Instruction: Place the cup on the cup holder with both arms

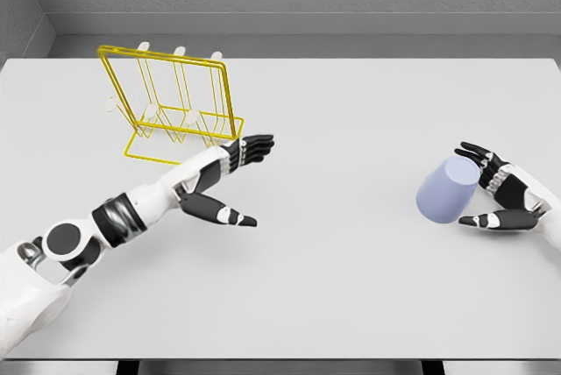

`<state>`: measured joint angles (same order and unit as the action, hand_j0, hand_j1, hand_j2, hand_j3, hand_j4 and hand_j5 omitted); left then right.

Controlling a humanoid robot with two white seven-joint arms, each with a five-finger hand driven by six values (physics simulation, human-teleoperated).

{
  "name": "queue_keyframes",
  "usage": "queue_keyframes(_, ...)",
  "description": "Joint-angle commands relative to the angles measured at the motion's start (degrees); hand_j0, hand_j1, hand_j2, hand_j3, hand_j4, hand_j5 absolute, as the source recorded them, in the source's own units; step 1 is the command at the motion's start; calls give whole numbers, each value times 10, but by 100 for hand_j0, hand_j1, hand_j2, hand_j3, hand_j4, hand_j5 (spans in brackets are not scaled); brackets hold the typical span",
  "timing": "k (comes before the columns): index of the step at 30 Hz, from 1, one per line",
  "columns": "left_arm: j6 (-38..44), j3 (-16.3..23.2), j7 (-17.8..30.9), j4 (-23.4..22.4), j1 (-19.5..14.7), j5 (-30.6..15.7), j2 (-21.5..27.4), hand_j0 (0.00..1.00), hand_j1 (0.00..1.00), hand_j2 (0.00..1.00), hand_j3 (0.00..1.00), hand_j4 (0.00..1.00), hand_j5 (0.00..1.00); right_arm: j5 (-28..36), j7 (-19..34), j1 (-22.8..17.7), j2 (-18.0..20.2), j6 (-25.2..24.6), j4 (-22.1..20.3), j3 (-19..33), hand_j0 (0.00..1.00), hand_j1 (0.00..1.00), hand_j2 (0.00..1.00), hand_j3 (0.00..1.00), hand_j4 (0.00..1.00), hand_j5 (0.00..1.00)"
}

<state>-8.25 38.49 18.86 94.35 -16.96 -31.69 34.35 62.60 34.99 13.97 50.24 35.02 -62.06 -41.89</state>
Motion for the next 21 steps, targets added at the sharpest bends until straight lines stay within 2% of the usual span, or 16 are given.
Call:
queue_keyframes(1,7,2,0,-23,0,-4,-18,100,100,100,100,100,100,2,0,0,1,0,-6,1,100,100,100,100,100,100)
queue_keyframes(4,-2,2,0,-29,4,1,-29,100,100,100,100,100,100,2,0,1,1,0,-8,1,100,100,100,100,100,100)
queue_keyframes(7,-46,3,1,-29,5,4,-33,100,100,100,100,100,100,2,0,2,1,0,-10,2,100,100,100,100,100,100)
queue_keyframes(8,-68,3,1,-29,5,19,-34,100,100,100,100,100,100,2,0,2,1,0,-11,2,100,100,100,100,100,100)
queue_keyframes(21,-69,3,1,-30,7,19,-39,100,100,100,100,100,100,2,0,7,-26,0,-12,-1,100,100,100,100,100,100)
